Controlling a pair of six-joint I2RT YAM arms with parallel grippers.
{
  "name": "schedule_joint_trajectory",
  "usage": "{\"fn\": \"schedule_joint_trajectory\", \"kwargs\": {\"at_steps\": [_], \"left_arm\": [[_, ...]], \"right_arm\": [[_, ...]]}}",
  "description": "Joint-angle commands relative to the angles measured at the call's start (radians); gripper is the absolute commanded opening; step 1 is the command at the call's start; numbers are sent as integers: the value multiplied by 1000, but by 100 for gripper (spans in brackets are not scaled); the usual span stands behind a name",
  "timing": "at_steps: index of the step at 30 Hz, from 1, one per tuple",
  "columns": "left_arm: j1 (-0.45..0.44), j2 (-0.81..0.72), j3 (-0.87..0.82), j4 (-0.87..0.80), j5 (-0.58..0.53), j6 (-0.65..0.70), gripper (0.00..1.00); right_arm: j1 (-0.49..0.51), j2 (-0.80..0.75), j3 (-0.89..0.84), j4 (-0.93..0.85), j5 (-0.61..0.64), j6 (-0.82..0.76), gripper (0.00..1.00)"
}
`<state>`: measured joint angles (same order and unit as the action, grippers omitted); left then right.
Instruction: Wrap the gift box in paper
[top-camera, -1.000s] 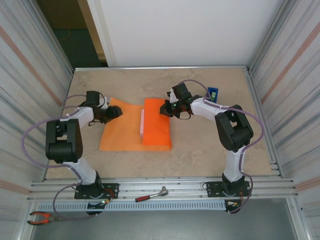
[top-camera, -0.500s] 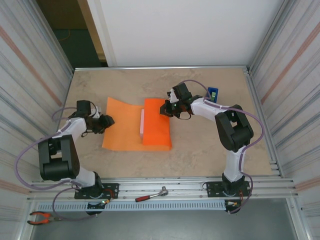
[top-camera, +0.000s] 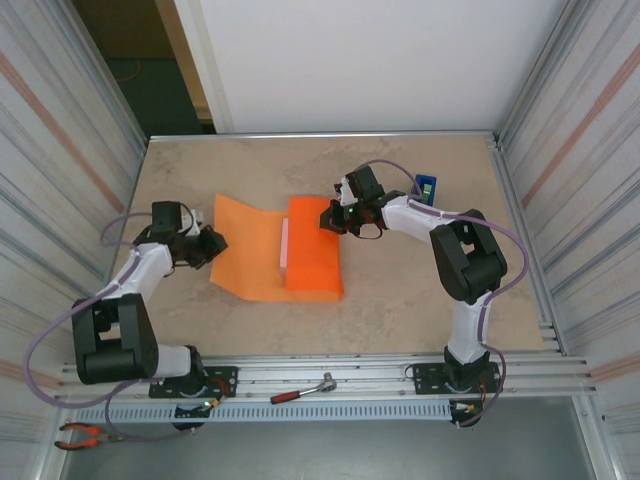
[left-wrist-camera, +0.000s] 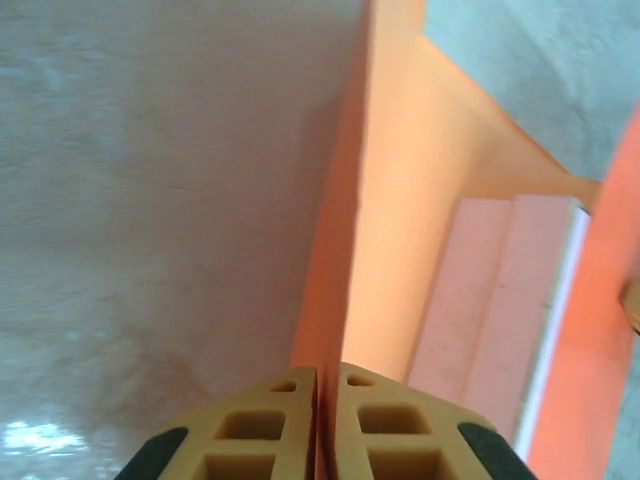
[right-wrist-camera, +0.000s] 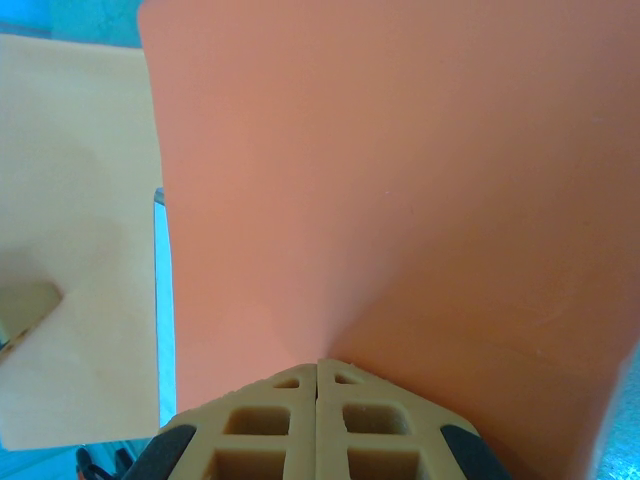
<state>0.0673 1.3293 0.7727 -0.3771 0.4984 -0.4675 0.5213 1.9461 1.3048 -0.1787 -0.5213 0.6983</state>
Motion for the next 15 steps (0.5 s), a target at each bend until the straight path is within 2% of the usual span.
{"fn": "schedule_joint_trajectory", "kwargs": {"at_steps": [1,4,10,15], "left_arm": [[-79,-72,36,41,39,21,11],[-164,-107,46,82,34,-2,0],[-320,-86,109,109,16,-73,0],[-424,5,160,135,25,-148,0]], "right_arm": [[0,52,-48,-80,53,-3,0],[1,54,-46,-82,53,-3,0],[3,55,-47,-84,56,-3,0],[6,55,-46,-85,60,-2,0]]}}
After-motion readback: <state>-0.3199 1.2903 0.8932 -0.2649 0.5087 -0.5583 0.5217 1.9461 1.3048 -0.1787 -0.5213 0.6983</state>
